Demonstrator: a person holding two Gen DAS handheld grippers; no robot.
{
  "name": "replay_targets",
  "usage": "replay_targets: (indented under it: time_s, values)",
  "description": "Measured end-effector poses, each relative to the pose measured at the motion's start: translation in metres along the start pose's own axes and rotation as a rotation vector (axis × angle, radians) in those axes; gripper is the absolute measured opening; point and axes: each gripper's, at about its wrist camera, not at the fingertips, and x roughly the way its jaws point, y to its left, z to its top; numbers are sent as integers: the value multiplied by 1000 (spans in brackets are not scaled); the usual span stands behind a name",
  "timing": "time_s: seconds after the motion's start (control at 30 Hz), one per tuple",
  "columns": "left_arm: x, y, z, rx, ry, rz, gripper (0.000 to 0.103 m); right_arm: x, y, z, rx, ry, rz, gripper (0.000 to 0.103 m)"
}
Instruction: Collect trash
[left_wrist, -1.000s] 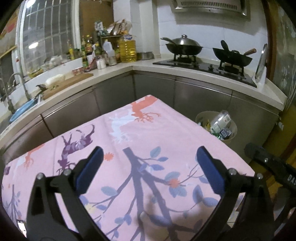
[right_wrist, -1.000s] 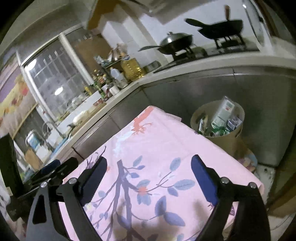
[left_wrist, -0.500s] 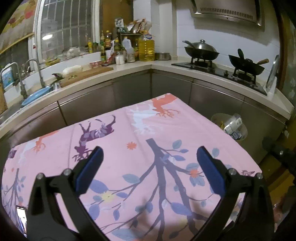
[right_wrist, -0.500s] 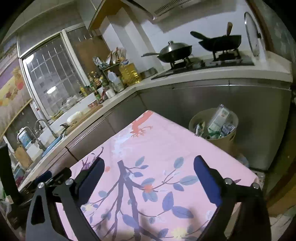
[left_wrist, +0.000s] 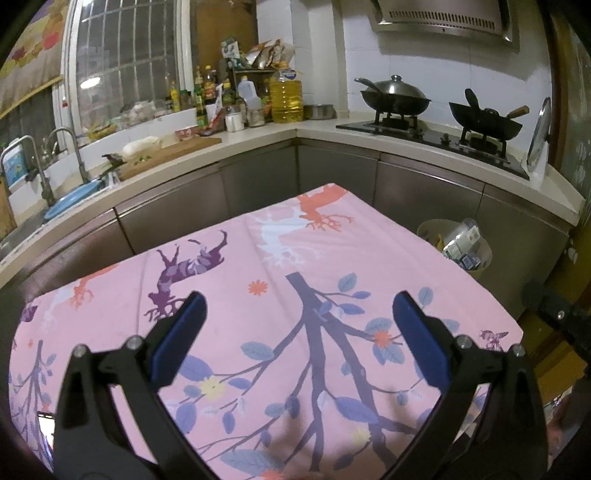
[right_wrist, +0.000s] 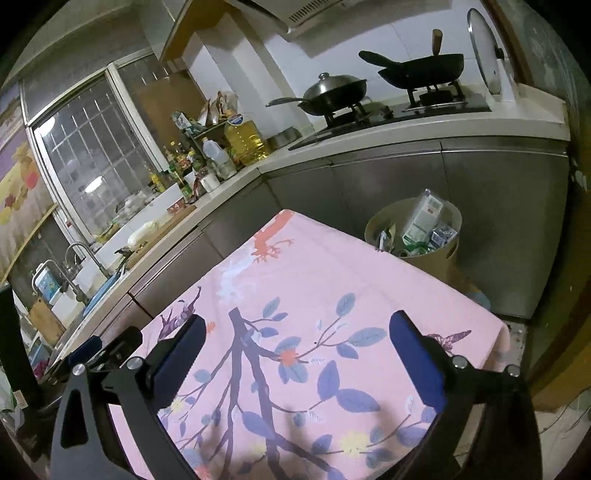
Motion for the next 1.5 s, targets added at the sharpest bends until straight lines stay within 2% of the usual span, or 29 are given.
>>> replay_targets:
  time_s: [0.2,1.17,1.5]
  values:
    - [-2,-10,1,26,-1,25,97,2,0,-4,-3,15,18,96]
    - [-4,-15,1,36,-18,40,97,2,-1,-10,5,25,21,96]
    - [-3,-14,-1,31,-8,7,97,2,-4,-18,16,20,3,96]
